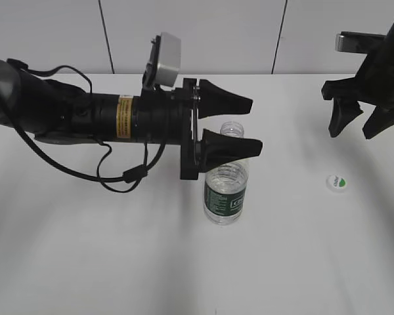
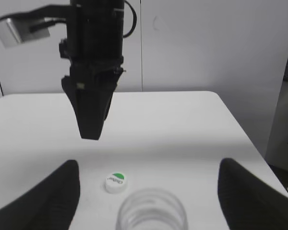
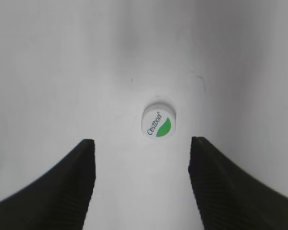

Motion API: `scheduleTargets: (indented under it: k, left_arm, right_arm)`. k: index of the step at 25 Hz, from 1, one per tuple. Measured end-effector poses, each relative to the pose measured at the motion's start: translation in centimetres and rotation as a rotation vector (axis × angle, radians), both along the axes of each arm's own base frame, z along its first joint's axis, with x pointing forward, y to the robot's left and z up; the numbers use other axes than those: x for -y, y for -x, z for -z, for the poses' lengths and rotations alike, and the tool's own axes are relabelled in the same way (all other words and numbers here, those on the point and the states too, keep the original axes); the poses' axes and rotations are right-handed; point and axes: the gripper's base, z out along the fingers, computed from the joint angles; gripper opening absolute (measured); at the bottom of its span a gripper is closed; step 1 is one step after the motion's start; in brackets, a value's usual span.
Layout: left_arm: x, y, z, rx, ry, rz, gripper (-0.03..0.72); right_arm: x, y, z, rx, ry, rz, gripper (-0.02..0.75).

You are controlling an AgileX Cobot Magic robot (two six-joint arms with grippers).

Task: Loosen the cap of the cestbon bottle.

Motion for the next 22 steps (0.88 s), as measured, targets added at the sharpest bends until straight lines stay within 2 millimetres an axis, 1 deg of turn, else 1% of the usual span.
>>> scheduleTargets:
  k: [7, 9, 11, 13, 15, 18, 20, 22]
  left_arm:
    - [-0.4, 0.7, -5.5, 0.103, 0.054, -0.010, 0.528]
    - [-0.7, 0.7, -7.2, 0.157, 0.031, -0.058, 0.528]
    - [-1.3, 0.4, -8.7, 0.215, -0.024, -0.147, 0.528]
    - [-2.5, -0.3, -10.3, 0.277, -0.105, -0.290, 0.520]
    - [-4.0, -1.0, -12.1, 0.325, -0.190, -0.463, 0.506]
    - [-7.3, -1.7, -14.9, 0.363, -0.328, -0.786, 0.476]
    - [-9.7, -1.8, -16.7, 0.359, -0.420, -1.007, 0.463]
    - [-11.6, -1.4, -17.7, 0.326, -0.491, -1.178, 0.457]
  right_arm:
    - [-0.1, -0.7, -2.6, -0.001, -0.001, -0.014, 0.477]
    - [-0.2, -0.9, -3.5, -0.002, -0.003, -0.019, 0.477]
    - [-0.2, -1.0, -4.4, -0.002, -0.003, -0.023, 0.477]
    - [-0.3, -1.4, -5.3, 0.023, -0.007, -0.025, 0.477]
    - [-0.3, -1.8, -6.3, 0.060, -0.011, -0.025, 0.477]
    - [-0.4, -2.2, -7.6, 0.104, -0.018, -0.025, 0.477]
    - [-0.5, -2.4, -8.2, 0.125, -0.027, -0.023, 0.477]
    - [-0.6, -2.5, -8.5, 0.133, -0.038, -0.022, 0.477]
